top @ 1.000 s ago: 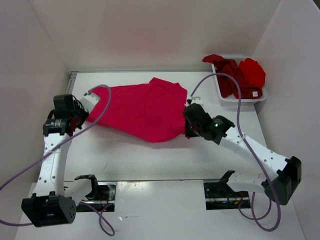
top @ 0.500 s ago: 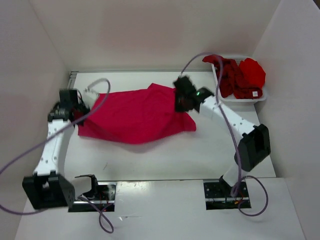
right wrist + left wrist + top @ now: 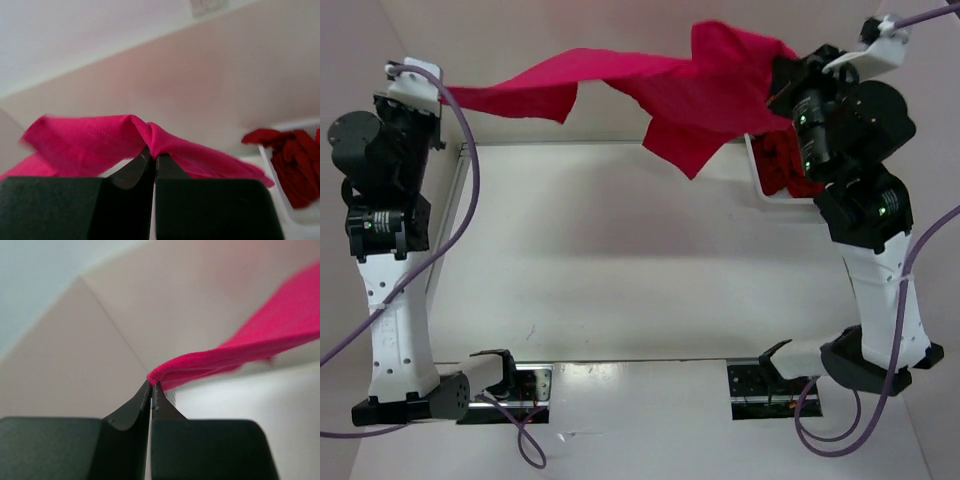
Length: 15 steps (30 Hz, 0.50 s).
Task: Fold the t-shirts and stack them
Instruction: Flatten out the tshirt
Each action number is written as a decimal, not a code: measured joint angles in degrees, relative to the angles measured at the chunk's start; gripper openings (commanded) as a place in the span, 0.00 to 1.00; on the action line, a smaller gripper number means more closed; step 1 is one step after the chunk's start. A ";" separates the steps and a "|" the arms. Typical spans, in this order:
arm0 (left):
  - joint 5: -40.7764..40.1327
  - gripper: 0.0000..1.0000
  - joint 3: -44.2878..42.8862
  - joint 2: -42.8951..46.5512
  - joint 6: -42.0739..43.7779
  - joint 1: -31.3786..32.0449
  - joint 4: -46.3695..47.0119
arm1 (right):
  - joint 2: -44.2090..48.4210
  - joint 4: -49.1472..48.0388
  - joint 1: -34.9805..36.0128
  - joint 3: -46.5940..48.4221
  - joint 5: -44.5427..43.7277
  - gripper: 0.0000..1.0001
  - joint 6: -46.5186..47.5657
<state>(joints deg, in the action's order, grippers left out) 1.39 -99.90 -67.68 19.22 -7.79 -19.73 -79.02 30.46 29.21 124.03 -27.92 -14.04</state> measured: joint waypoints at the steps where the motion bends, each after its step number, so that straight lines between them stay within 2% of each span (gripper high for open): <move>1: 0.48 0.00 2.93 0.96 0.15 0.02 -0.37 | 1.66 0.35 0.44 -2.89 -0.63 0.00 0.15; 8: 0.35 0.00 26.16 7.72 5.90 1.20 -7.28 | 10.01 8.59 2.40 -31.12 0.42 0.00 -4.48; 12: 0.20 0.00 37.73 18.18 10.99 2.40 -13.18 | 16.98 13.70 4.48 -50.84 8.44 0.00 -11.21; 15: -0.81 0.00 43.12 25.27 13.53 2.54 -17.42 | 22.64 17.33 8.63 -60.46 13.51 0.00 -16.85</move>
<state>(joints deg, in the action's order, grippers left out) 0.58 -56.77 -42.41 32.75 -5.26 -37.15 -56.38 47.79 37.85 63.57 -14.41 -30.89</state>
